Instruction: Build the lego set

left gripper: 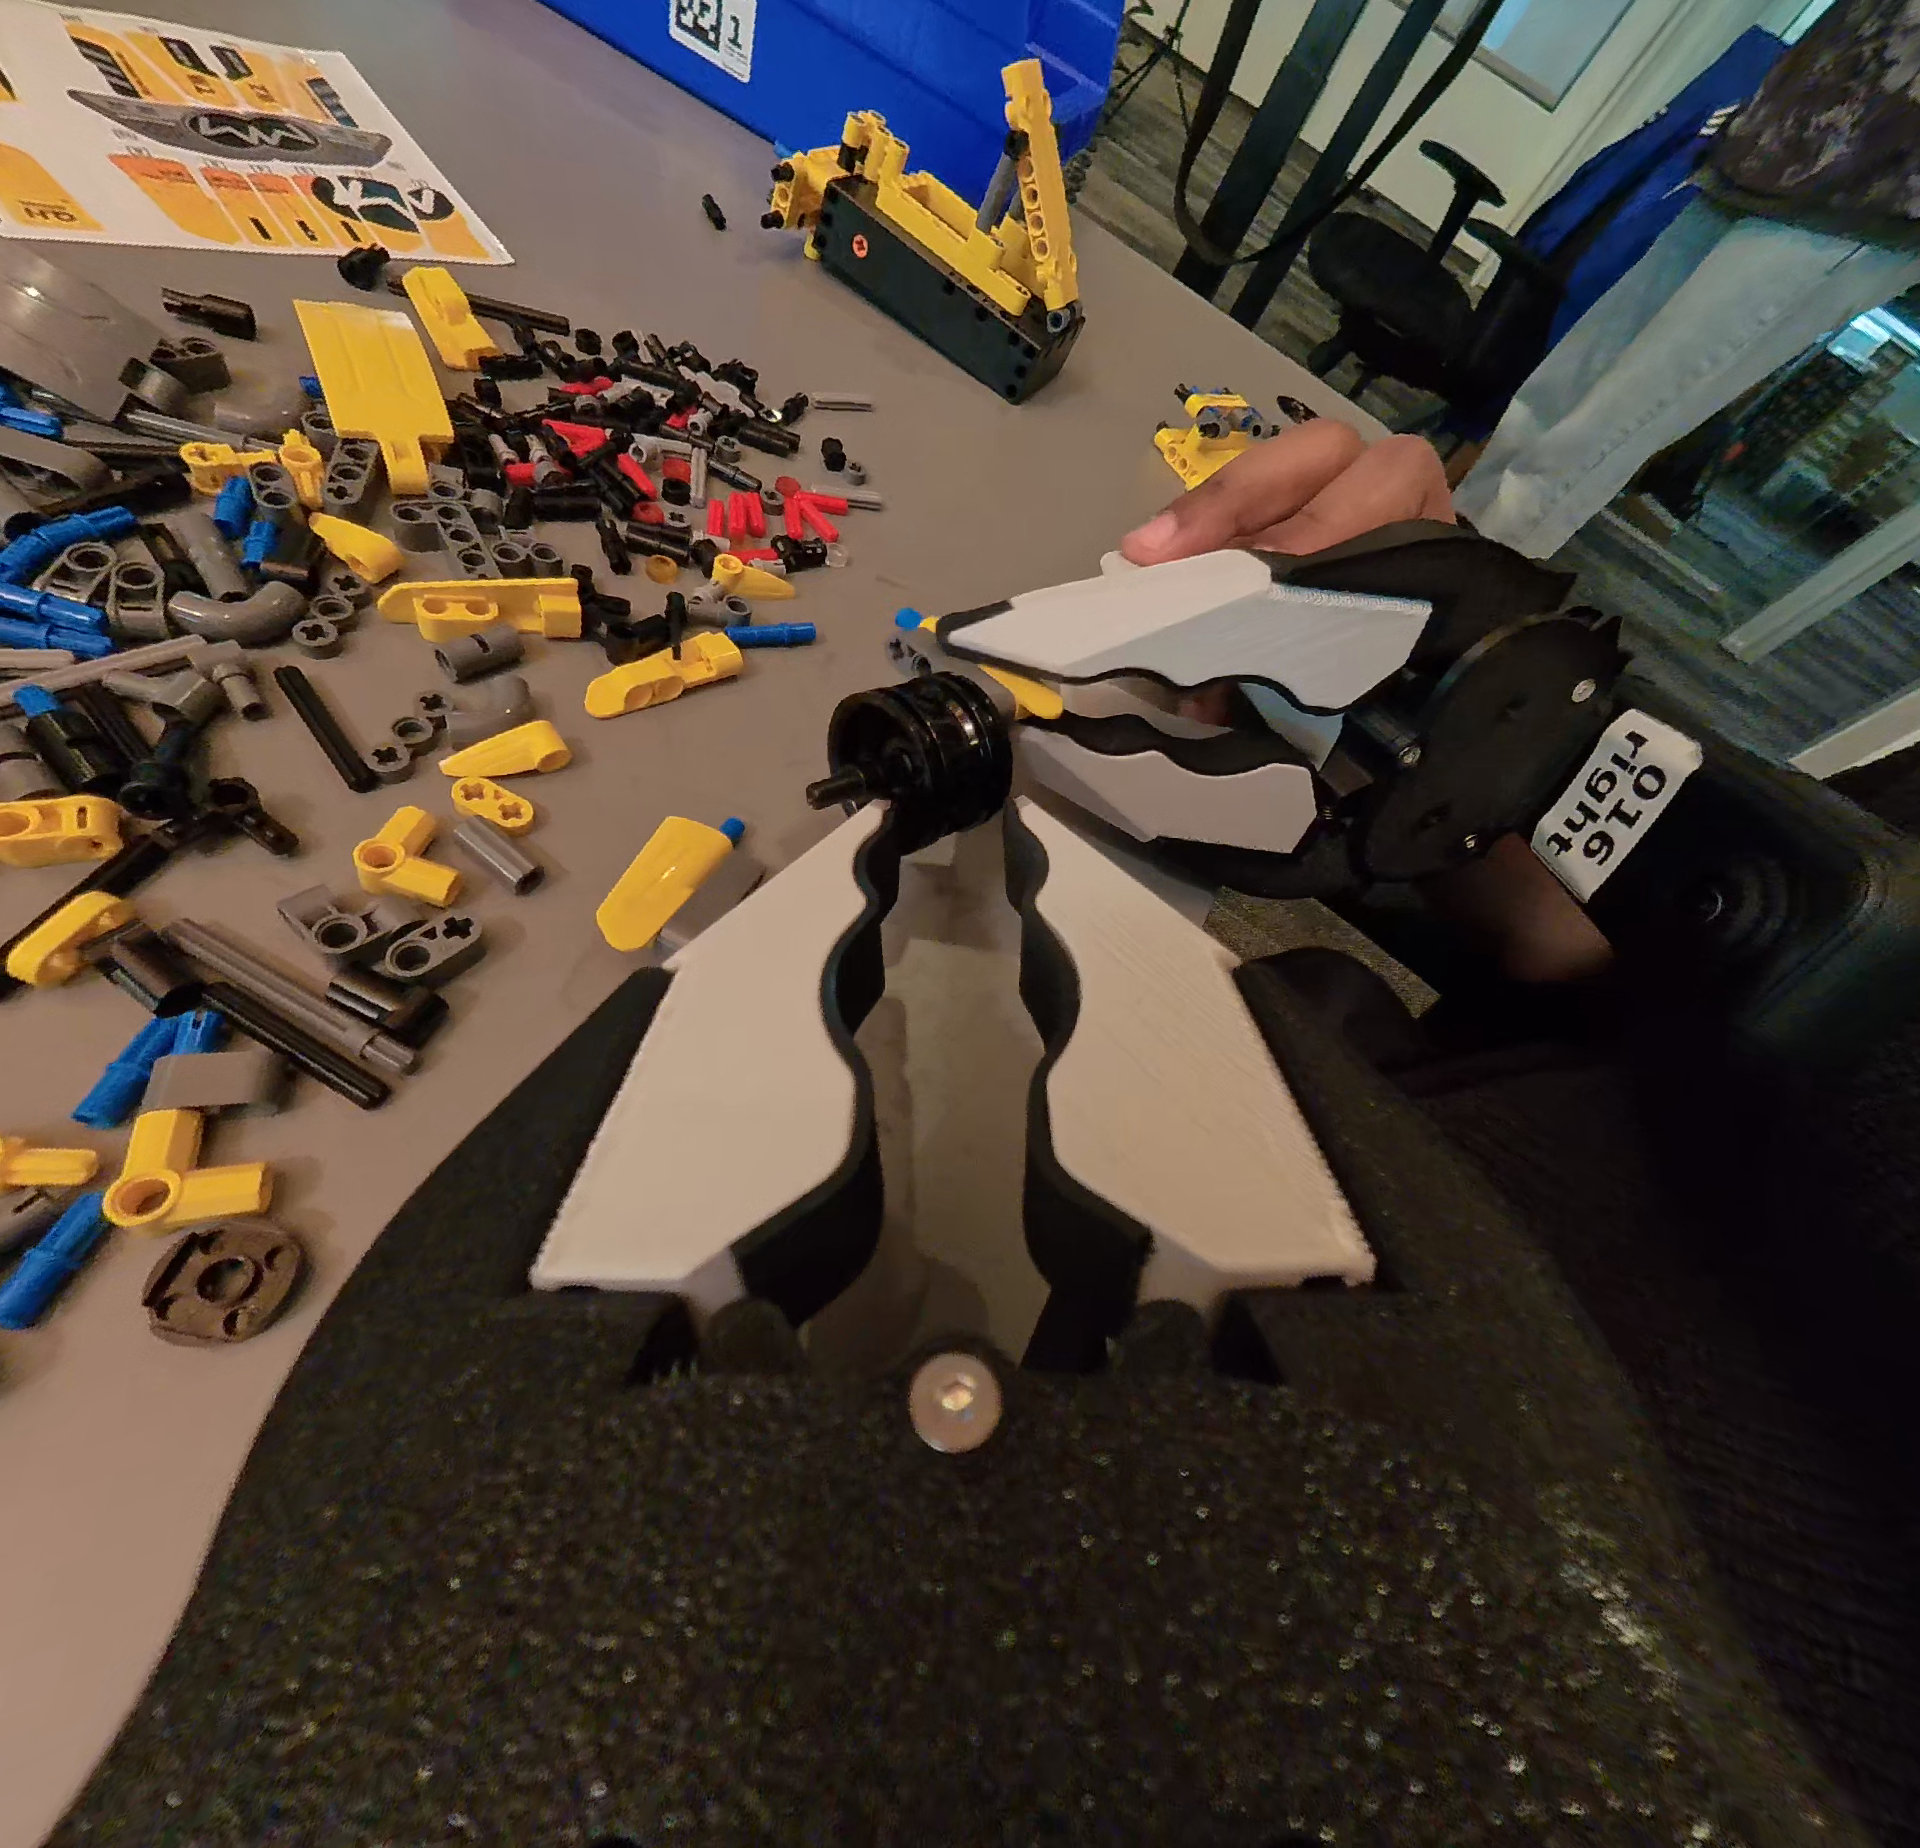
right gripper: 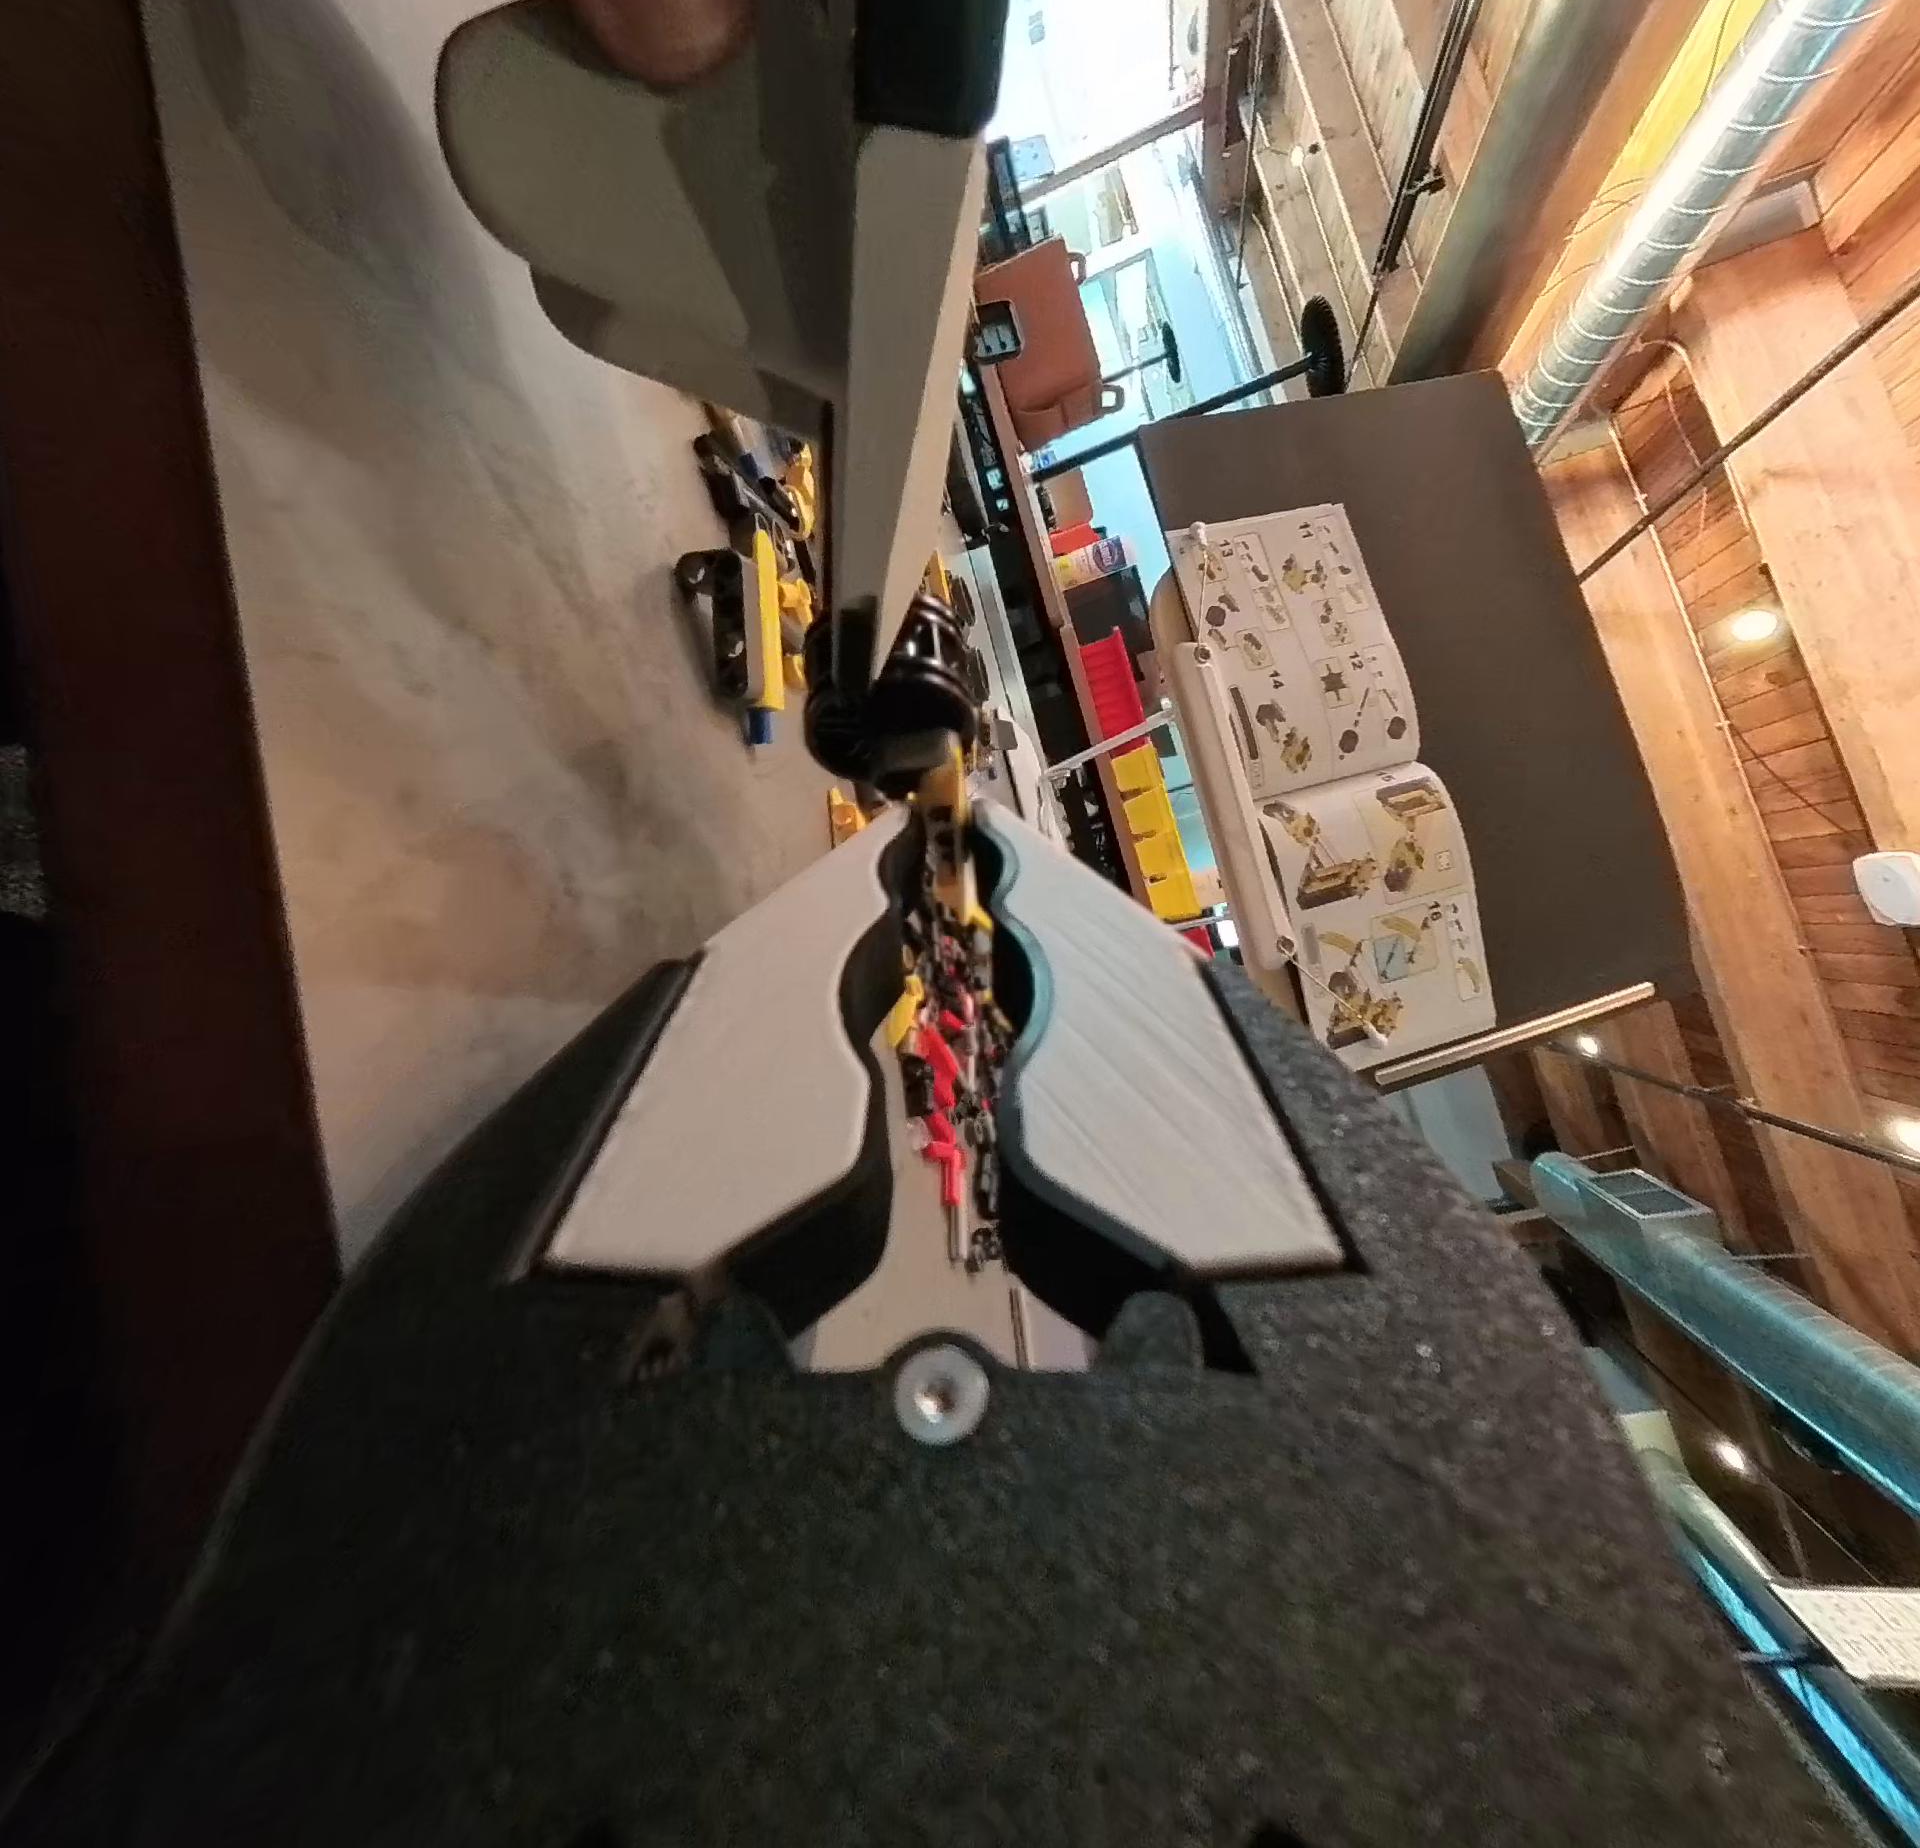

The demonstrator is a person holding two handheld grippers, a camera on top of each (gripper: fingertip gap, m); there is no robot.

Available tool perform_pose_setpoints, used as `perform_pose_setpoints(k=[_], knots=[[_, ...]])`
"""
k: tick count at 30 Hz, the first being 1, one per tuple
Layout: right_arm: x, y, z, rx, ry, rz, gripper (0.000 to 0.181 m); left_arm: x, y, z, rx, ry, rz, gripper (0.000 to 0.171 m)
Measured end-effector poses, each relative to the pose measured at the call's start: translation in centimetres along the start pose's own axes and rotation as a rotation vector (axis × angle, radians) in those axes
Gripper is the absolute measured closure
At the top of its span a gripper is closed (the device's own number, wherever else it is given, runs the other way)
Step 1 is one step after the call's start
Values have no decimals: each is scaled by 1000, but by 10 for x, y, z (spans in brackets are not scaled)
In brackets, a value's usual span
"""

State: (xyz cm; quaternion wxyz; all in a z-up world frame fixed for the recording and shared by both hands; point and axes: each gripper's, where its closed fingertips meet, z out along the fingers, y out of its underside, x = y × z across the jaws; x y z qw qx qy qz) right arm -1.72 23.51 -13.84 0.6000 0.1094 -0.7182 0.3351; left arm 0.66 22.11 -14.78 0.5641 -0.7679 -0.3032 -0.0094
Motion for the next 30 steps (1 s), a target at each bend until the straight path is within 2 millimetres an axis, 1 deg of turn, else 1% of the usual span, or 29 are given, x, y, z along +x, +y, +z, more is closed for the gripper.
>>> perform_pose_setpoints(k=[17,20,27,30], knots=[[11,-2,-4,23,70,20,172,1,-4,-3,23,41,-57,153],[14,-1,-5,20,84,27,172,1,-3,-2,13,40,-55,156],[11,-1,-3,18,61,35,173,1,-3,-3,19,37,-36,156],[8,-1,-2,18,25,46,173,3,-2,-2,14,38,-23,156]])
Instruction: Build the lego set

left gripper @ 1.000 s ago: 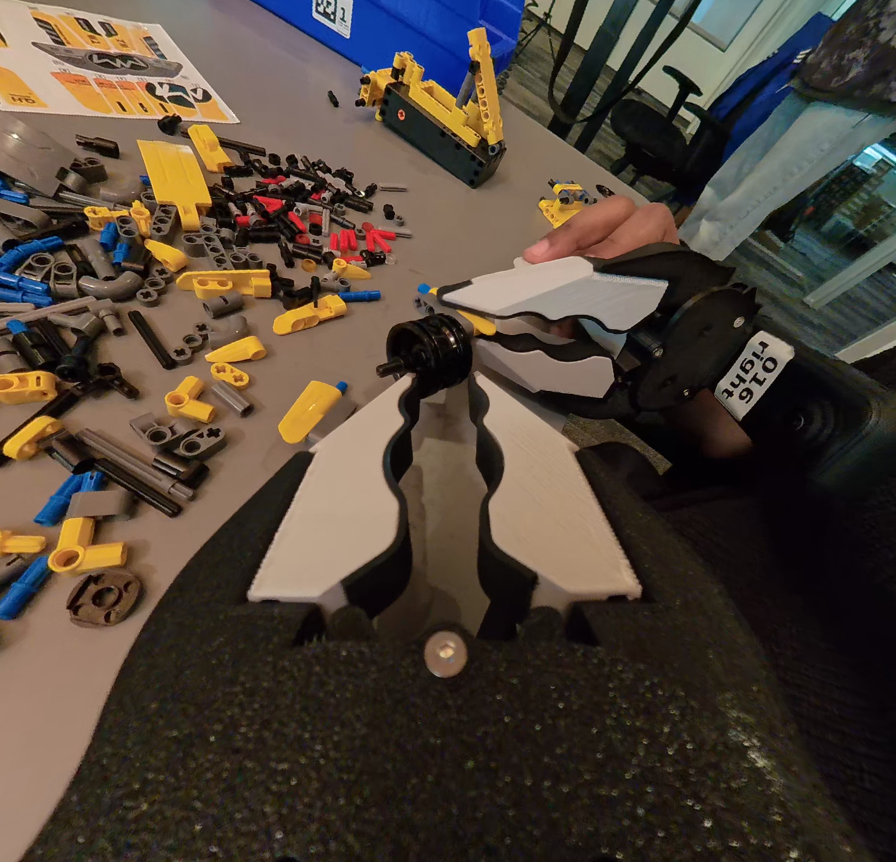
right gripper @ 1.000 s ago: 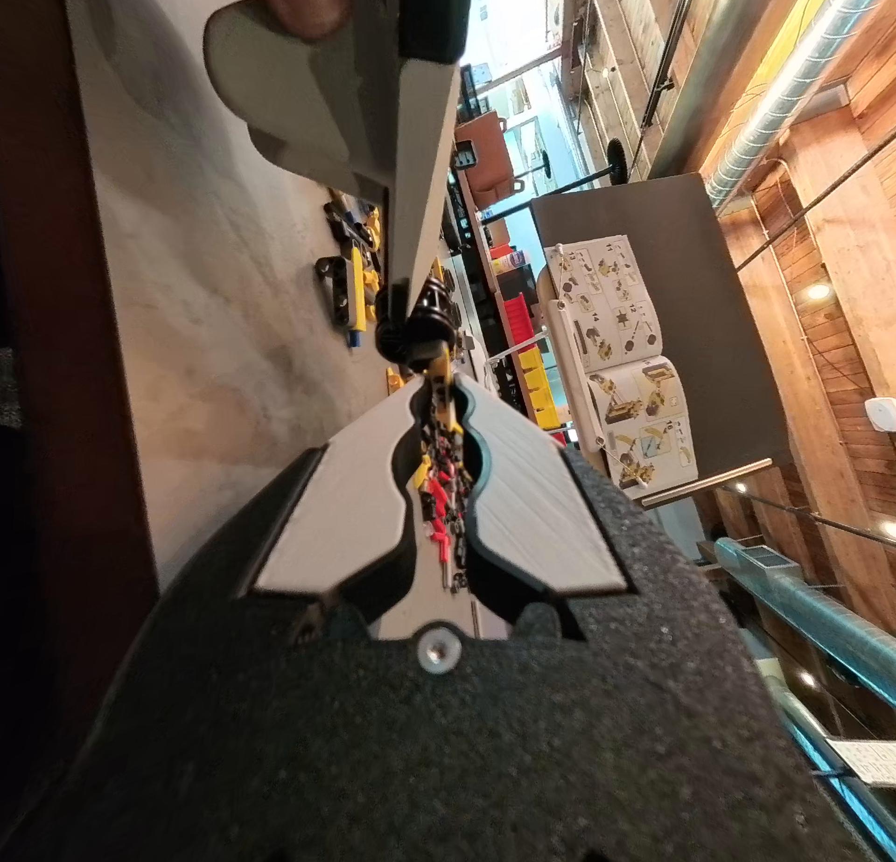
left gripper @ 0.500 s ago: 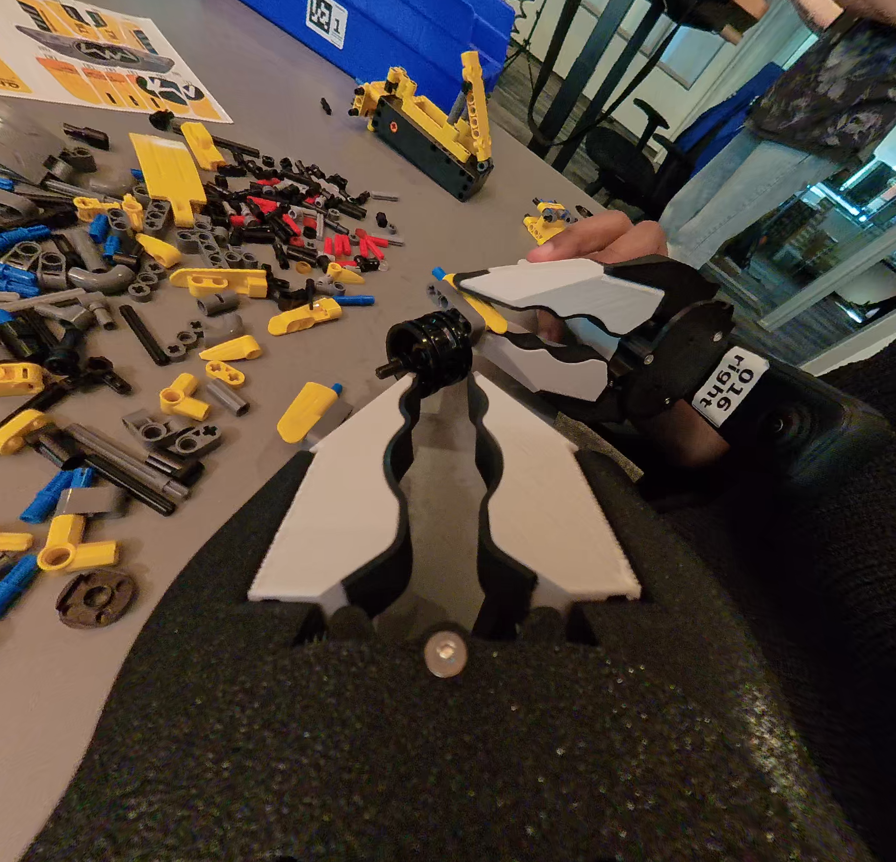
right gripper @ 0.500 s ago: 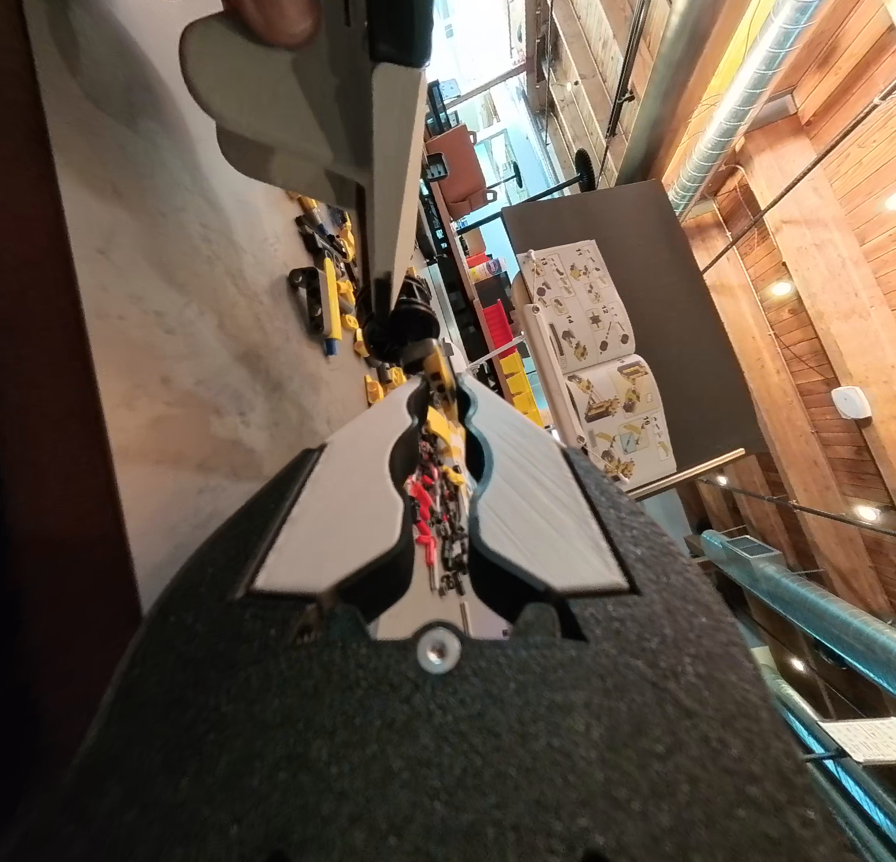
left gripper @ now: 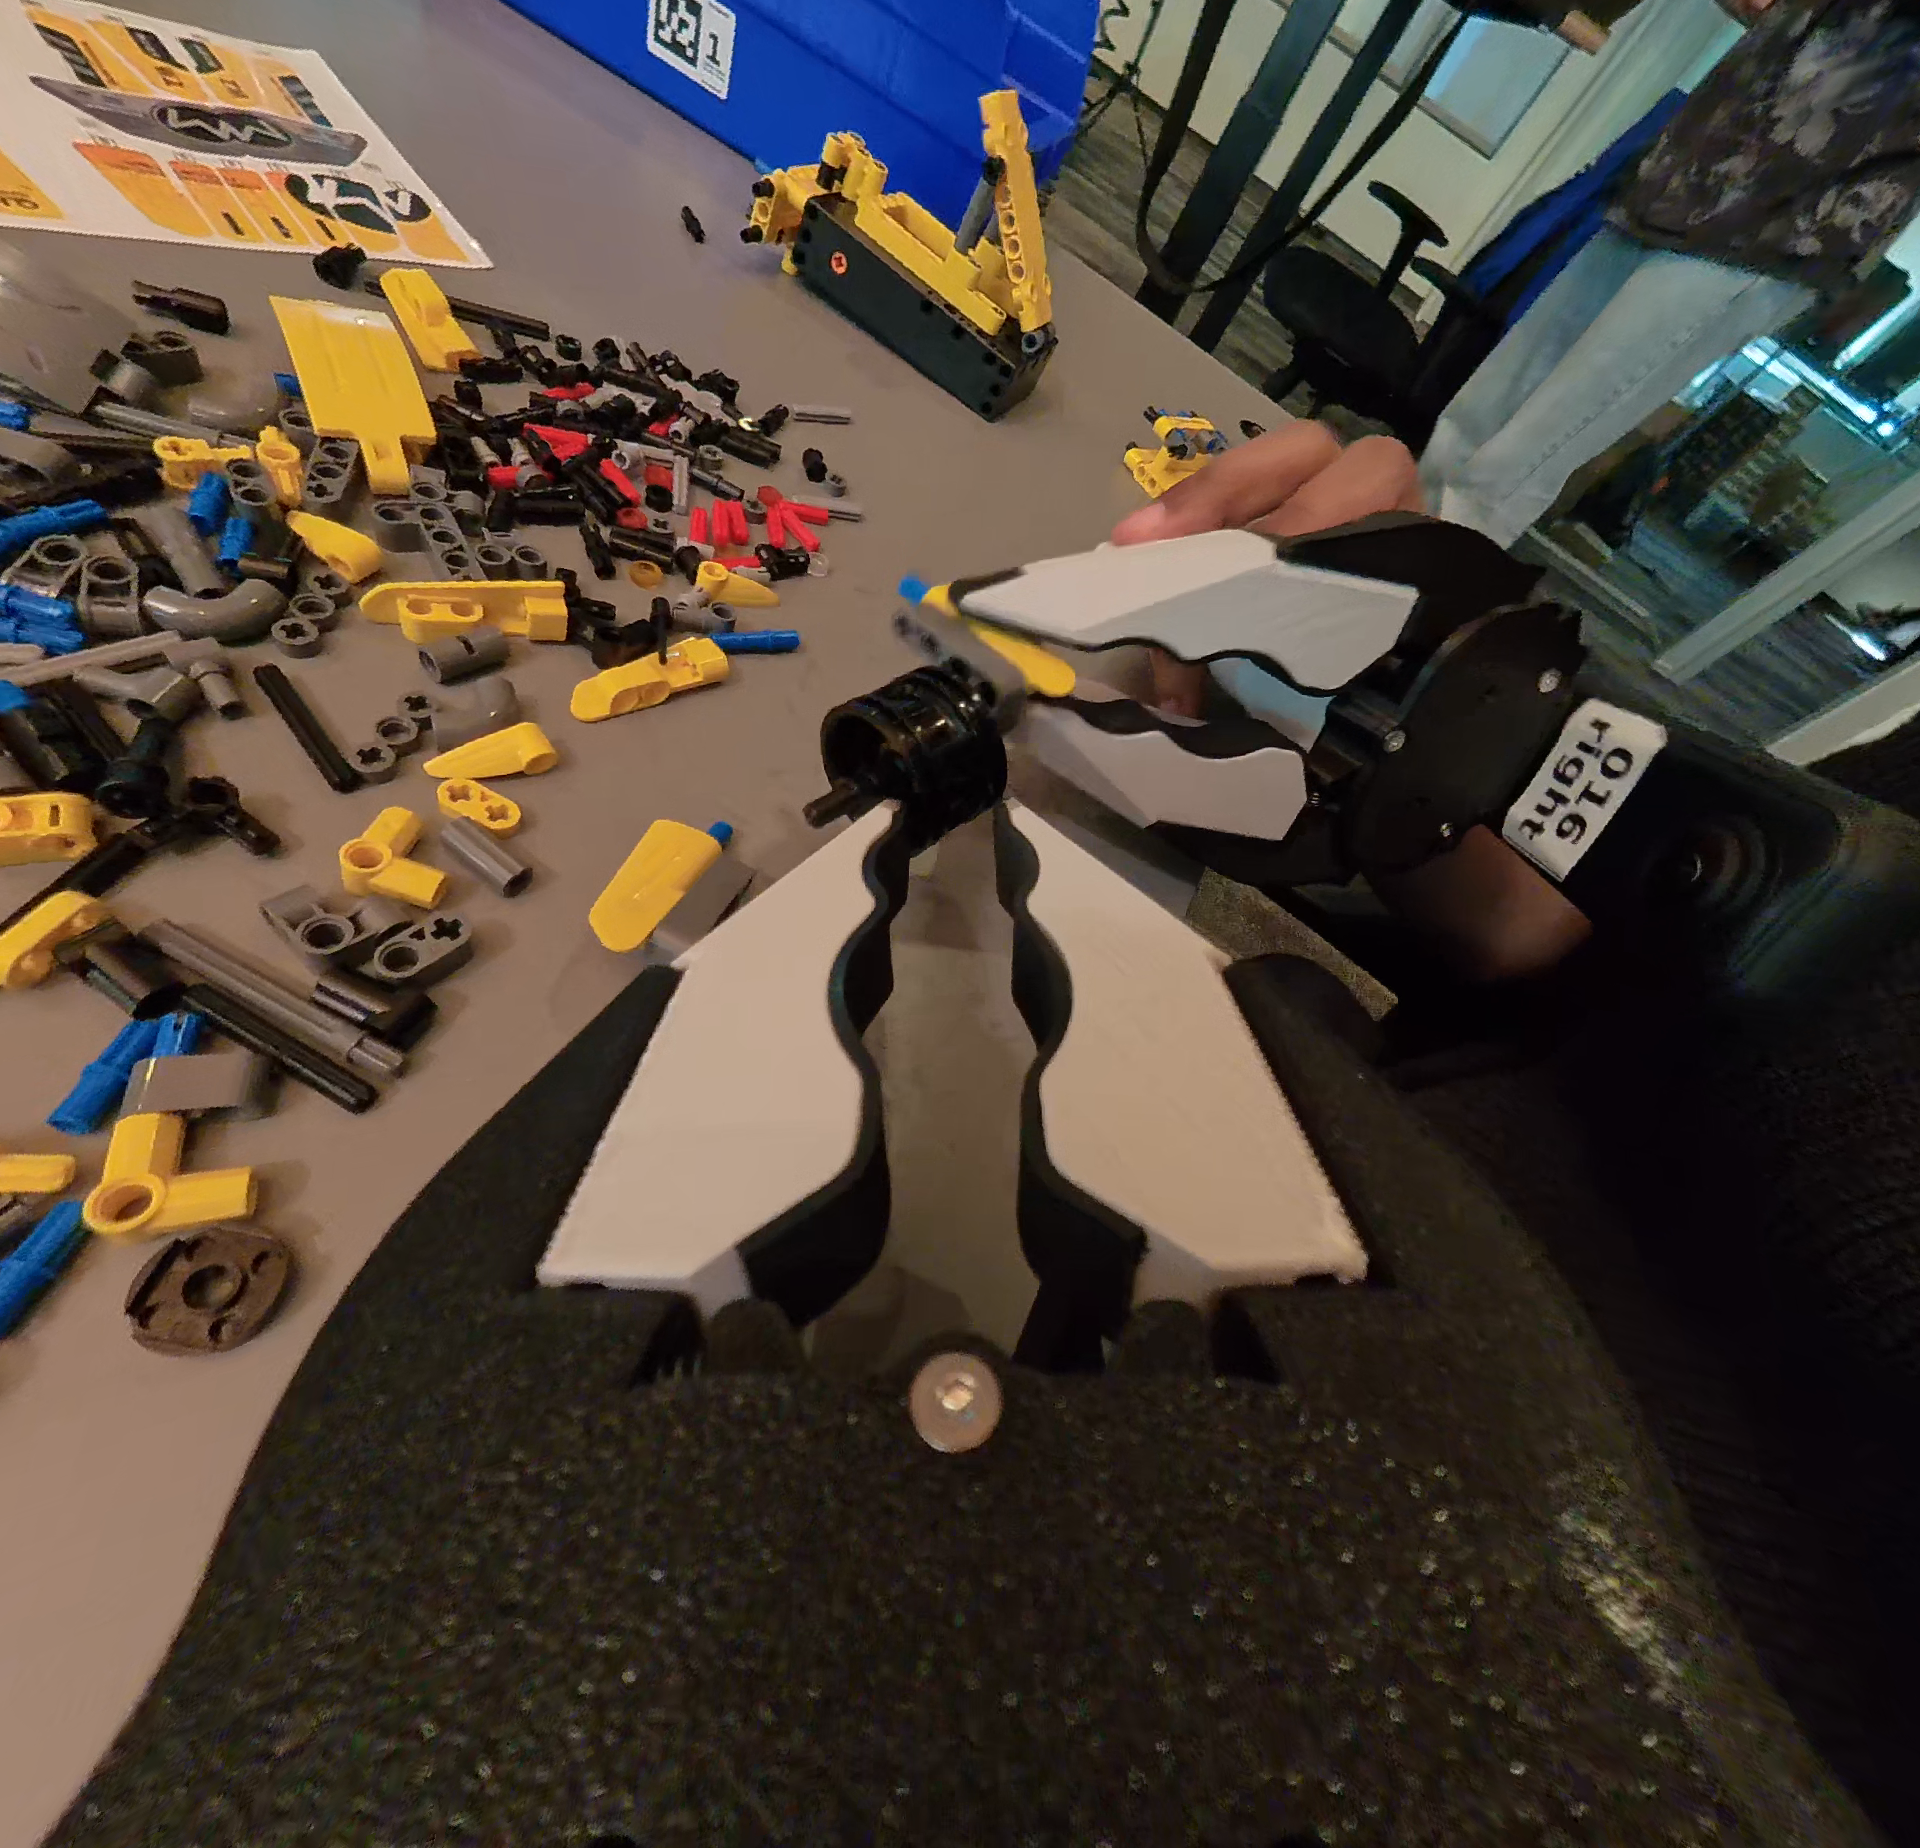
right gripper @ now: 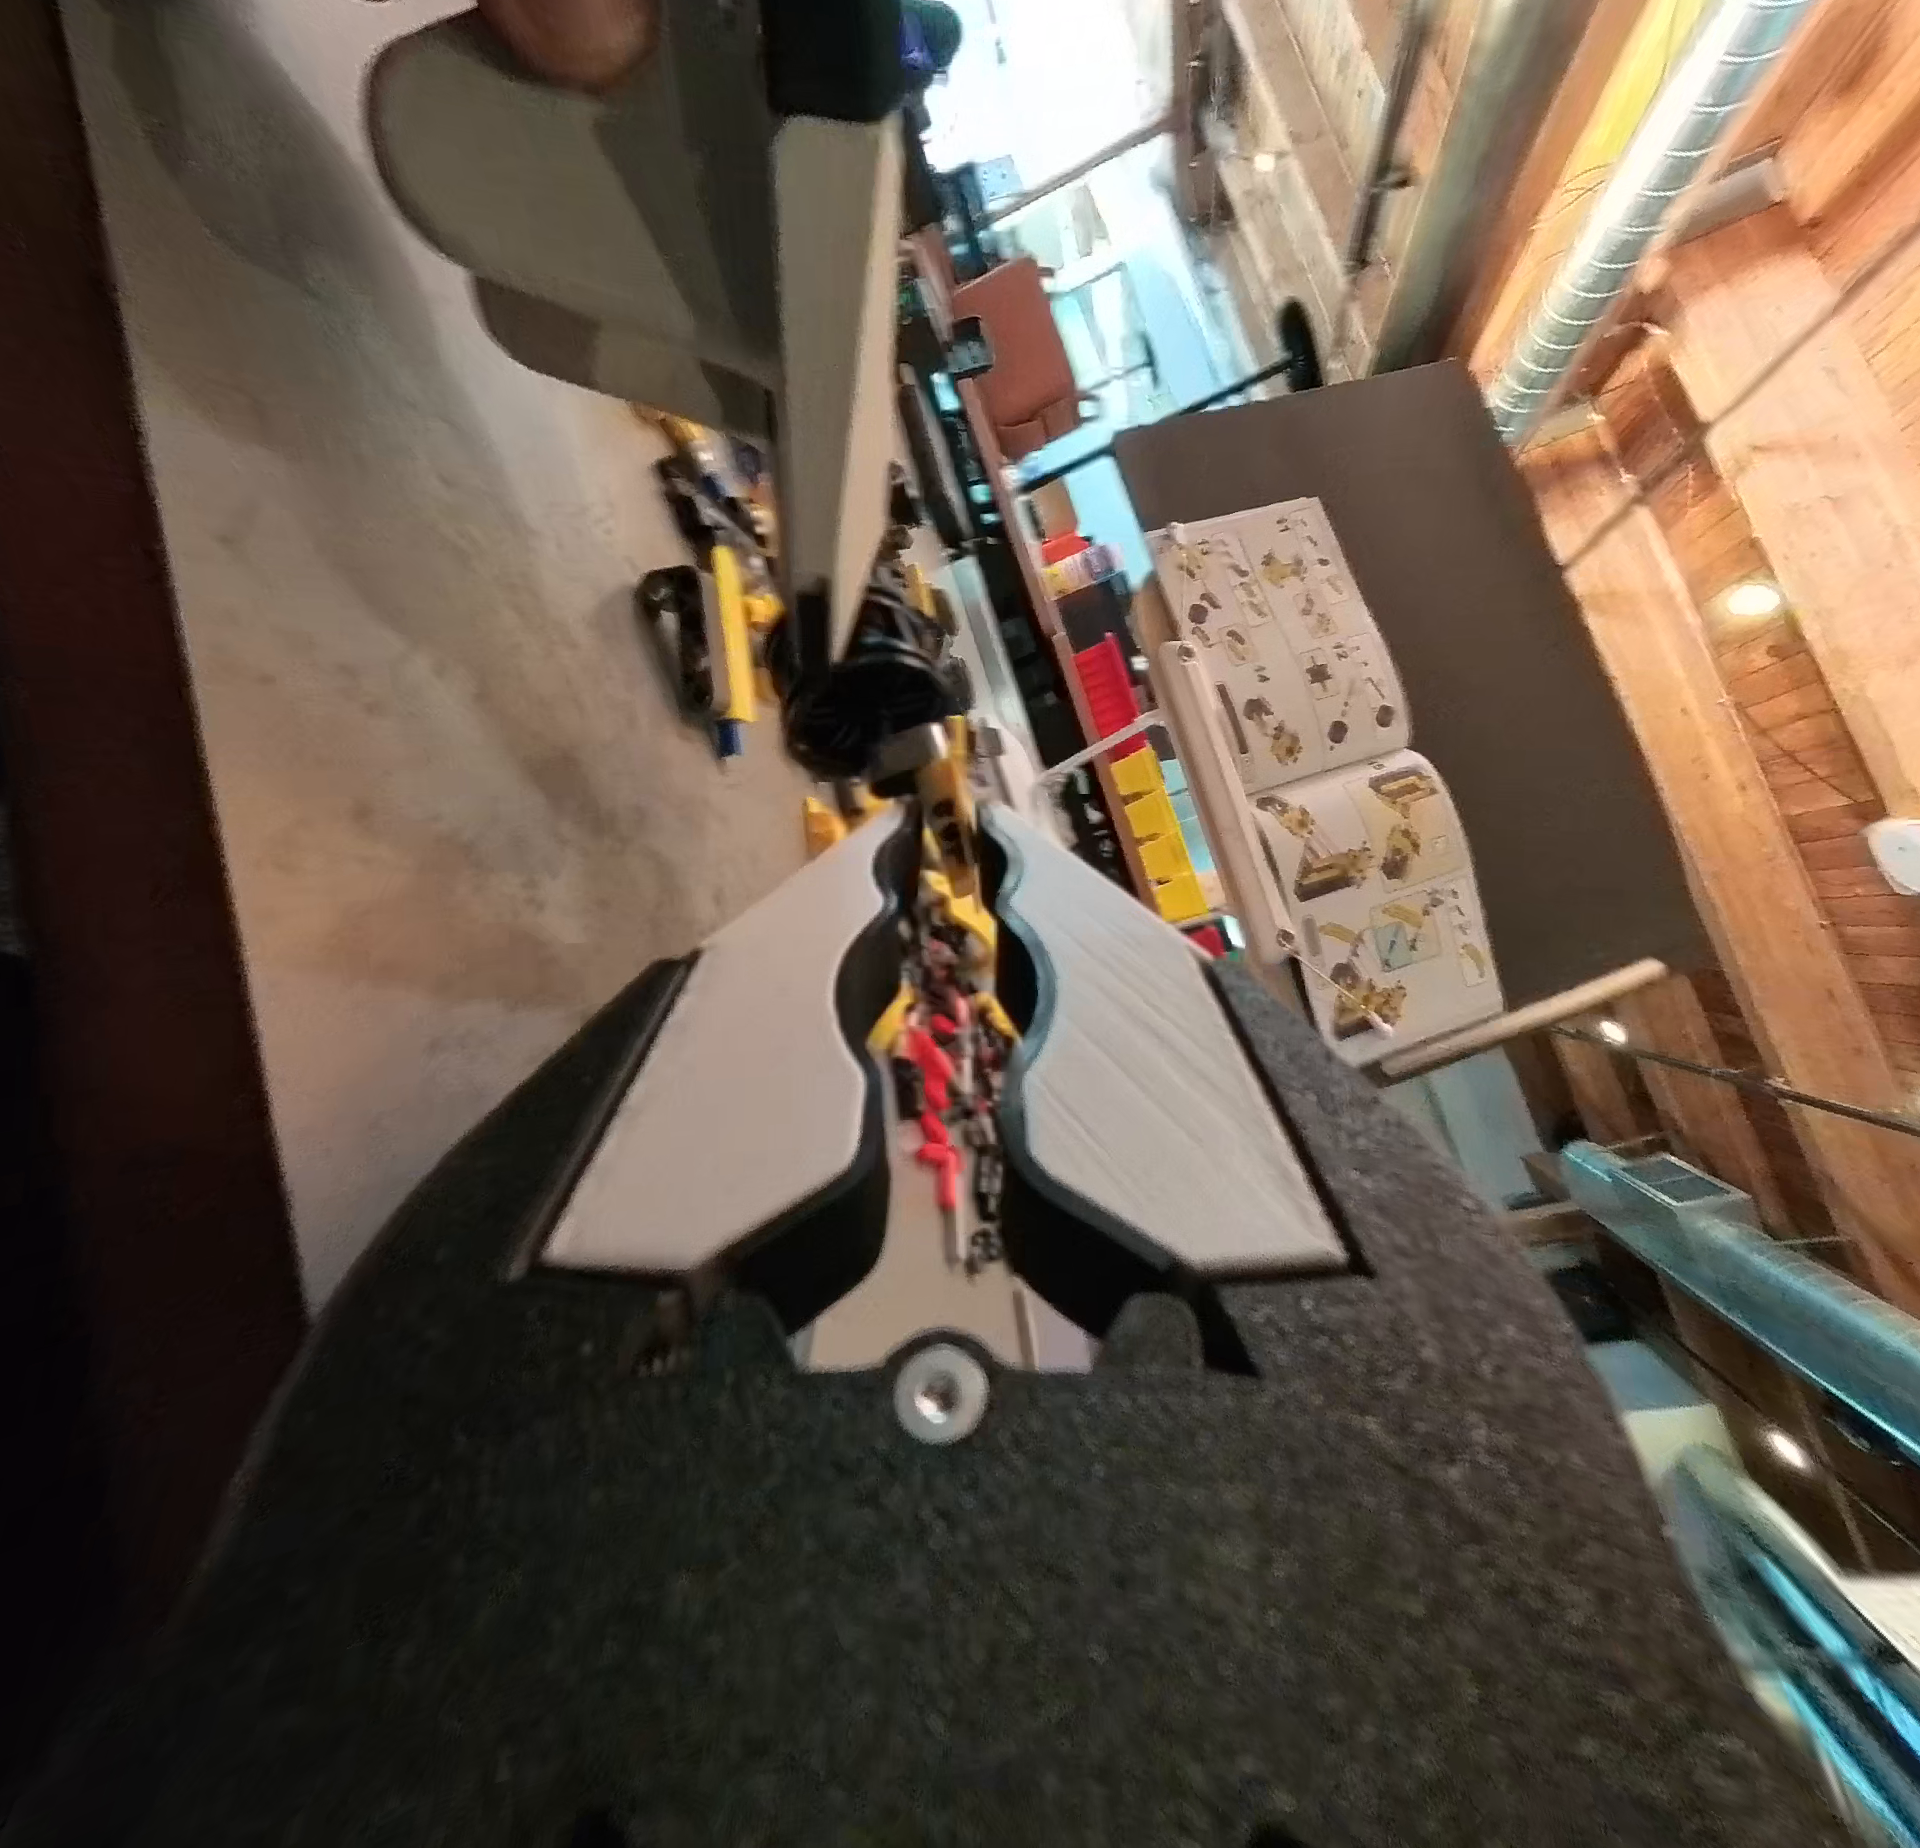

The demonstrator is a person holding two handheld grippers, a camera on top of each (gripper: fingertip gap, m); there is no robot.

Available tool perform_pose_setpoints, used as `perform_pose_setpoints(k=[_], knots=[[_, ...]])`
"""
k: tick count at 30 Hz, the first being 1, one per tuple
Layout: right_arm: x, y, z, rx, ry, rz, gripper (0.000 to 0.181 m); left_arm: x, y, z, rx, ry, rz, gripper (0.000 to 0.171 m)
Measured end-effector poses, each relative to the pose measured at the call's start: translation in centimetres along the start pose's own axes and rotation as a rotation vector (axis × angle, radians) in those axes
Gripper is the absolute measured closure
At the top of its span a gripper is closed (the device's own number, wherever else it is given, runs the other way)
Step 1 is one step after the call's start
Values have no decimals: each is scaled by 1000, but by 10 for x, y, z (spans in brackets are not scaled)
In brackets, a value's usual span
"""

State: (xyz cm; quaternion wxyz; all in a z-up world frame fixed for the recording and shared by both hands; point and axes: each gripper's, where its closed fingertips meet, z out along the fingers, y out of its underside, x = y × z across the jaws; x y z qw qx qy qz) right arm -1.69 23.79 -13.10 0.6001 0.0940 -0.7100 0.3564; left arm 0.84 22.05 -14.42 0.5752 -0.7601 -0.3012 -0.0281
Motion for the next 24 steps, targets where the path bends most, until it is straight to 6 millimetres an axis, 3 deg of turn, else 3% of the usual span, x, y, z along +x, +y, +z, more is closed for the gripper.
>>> perform_pose_setpoints(k=[3,8,13,19,24], knots=[[-13,6,2,-42,-92,-19,175,0,5,4,-36,-48,63,158],[-18,10,2,-89,-143,-71,175,-5,16,10,-115,-171,196,158],[-29,14,1,-103,-212,-89,172,-8,26,13,-192,-171,177,158],[-21,16,-9,-117,-286,49,150,-5,29,14,-210,-159,189,158],[-15,22,-23,-139,-352,231,150,-4,31,14,-221,-152,186,158]])
